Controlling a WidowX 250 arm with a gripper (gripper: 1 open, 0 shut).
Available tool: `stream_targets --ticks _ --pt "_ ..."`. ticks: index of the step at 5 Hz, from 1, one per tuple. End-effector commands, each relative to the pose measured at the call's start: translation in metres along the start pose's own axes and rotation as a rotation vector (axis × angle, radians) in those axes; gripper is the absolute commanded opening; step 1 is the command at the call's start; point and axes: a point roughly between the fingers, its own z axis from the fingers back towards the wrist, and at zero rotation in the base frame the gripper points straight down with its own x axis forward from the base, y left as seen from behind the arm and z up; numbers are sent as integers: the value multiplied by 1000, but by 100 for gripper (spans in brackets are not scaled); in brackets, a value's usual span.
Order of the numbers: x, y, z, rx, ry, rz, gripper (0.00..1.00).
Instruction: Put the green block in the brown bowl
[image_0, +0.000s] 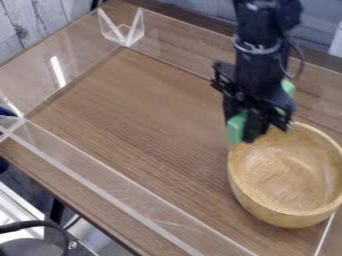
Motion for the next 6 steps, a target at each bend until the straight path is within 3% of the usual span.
stream_targets --ticks 1,3,6 --pt "8 -24 7 -6 -52 -28 0" --pt "6 -52 -14 -28 -17 -69 0" --pt "4 -53 -33 -42 18 -71 0"
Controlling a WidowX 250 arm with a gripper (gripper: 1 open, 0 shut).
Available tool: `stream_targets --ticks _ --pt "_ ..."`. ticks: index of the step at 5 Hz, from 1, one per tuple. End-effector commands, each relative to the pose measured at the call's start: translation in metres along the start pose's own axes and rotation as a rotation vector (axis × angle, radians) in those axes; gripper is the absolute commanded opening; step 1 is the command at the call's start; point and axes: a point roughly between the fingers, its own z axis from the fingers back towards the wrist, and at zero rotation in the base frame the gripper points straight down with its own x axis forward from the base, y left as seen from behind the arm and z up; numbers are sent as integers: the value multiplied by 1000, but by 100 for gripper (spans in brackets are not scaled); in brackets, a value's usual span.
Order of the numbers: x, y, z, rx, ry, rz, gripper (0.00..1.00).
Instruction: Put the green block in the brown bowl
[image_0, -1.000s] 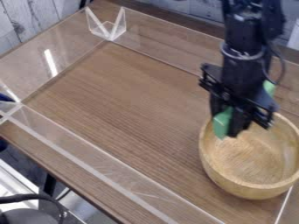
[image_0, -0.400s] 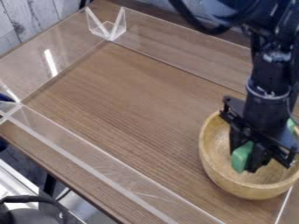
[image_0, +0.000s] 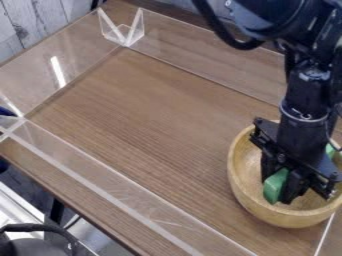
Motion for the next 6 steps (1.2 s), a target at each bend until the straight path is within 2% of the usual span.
stream_targets --ticks 1,6 --pt "6 0 8 -6 -34 -8 0" --pt "9 6 2 -24 -21 16 0"
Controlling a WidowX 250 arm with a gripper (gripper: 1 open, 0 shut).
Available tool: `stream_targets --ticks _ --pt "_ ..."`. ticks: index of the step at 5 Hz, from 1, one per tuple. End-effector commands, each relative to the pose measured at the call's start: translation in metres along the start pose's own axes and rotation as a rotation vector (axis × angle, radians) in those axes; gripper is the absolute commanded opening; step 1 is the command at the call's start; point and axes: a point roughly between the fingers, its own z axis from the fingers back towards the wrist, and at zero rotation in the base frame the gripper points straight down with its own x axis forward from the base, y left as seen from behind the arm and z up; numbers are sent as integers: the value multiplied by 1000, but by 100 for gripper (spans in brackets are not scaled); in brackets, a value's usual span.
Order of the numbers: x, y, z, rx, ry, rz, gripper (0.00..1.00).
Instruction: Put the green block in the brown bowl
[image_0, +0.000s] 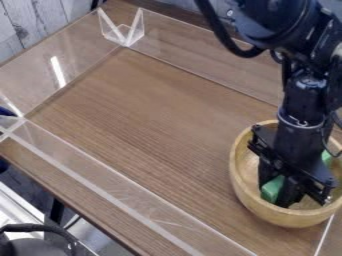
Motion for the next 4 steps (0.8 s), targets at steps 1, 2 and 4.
stream_targets --ticks 1,2,4 --pt "10 1 10 -6 -45 7 0" --pt "10 2 13 -8 -42 14 100" --pt "10 4 16 -13 -42 27 0"
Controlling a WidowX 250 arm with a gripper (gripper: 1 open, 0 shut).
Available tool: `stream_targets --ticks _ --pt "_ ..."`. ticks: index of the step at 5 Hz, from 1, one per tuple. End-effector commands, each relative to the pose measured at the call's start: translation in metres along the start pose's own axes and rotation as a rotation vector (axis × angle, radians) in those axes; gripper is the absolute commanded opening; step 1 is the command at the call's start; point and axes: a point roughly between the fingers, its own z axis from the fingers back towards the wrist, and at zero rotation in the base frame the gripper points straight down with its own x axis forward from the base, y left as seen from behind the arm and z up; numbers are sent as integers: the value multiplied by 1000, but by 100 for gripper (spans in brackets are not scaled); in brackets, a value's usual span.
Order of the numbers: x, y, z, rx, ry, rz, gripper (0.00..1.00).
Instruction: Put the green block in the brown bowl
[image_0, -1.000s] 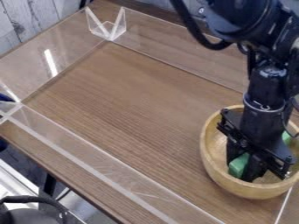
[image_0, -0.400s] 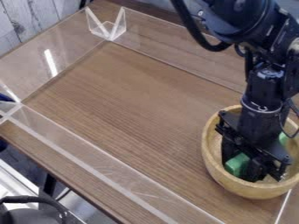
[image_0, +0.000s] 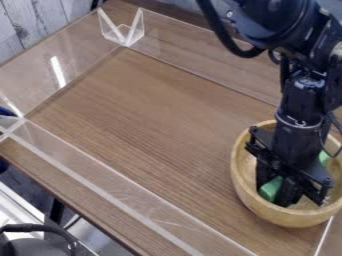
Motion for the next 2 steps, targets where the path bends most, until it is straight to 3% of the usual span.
stream_targets --ticks 1,2 --pt "11 2 18 -6 -64 10 0" --pt "11 3 19 -8 -63 17 0"
